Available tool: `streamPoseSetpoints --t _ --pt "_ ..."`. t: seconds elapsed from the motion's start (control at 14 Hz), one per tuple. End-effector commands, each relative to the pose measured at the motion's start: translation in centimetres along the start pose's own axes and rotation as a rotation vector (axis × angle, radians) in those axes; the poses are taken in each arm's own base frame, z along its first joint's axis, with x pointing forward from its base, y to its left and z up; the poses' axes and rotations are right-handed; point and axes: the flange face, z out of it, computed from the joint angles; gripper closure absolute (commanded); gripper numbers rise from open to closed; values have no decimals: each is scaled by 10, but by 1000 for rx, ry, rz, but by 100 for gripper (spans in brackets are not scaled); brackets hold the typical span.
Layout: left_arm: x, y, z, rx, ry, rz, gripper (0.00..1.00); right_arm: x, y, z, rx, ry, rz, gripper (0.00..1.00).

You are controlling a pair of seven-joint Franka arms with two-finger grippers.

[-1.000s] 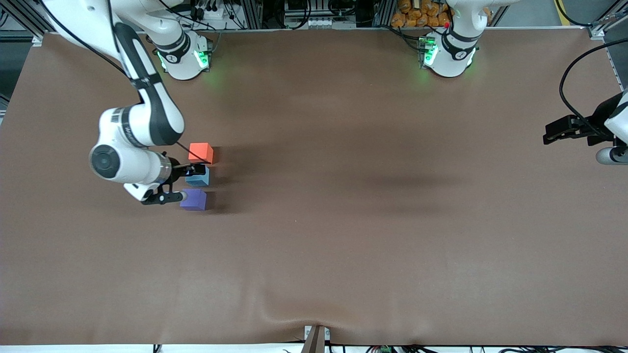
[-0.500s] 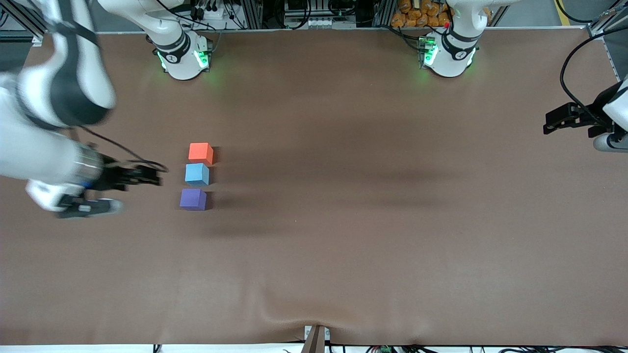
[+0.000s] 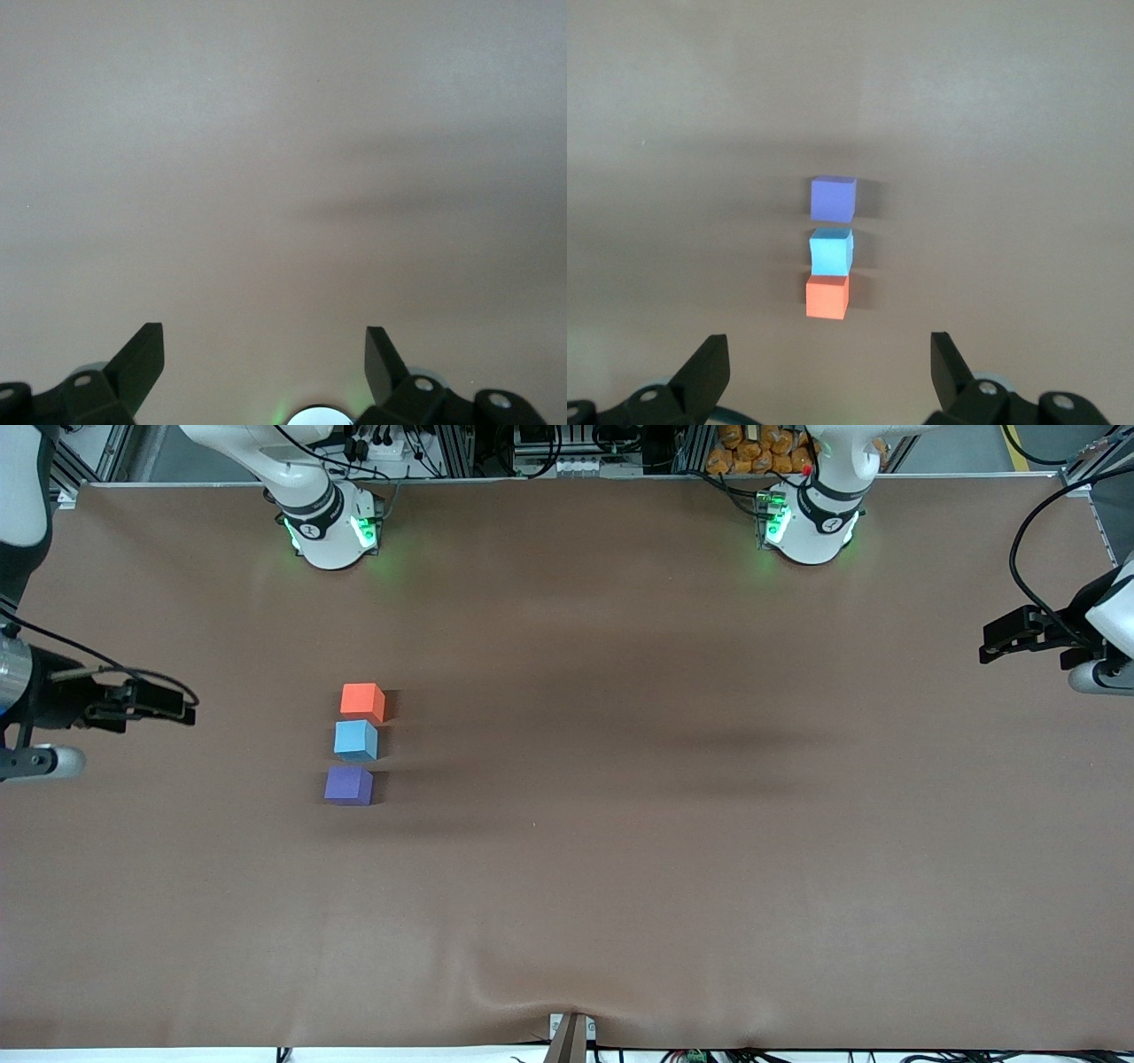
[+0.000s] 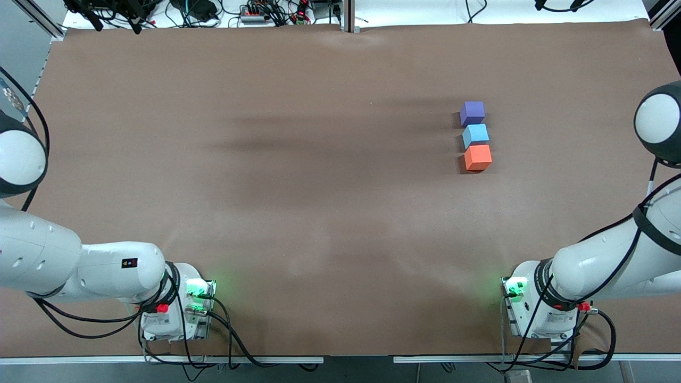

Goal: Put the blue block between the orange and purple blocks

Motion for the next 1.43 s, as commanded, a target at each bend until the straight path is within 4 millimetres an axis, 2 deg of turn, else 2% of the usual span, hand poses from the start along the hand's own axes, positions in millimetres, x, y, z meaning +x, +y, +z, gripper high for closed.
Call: streamPoseSetpoints --t 0.0,0.07,0.21,0.29,0.57,0.71,1.0,1.21,1.36 --pt "-7 0 -3 18 2 20 0 -37 -9 -41 -36 36 30 0" --pt "-7 1 -4 18 2 23 0 -50 -9 -52 -67 38 84 0" --pt "-7 2 -4 19 2 25 0 -69 -21 -59 -112 54 119 0" --pt "-7 2 -4 19 2 25 0 -77 -21 -59 -127 59 122 0" --pt "-6 1 -3 18 -1 23 0 -110 -17 -37 -123 124 129 0" --pt "-5 1 -2 19 -3 23 0 -111 -8 -34 -122 120 133 0" --pt "-4 2 -1 19 -4 25 0 -104 5 -51 -131 142 121 0" --pt "-4 3 0 19 -5 26 0 -101 12 -53 -129 139 125 0" --pt "-4 3 0 19 -5 25 0 -101 15 -55 -131 140 68 0"
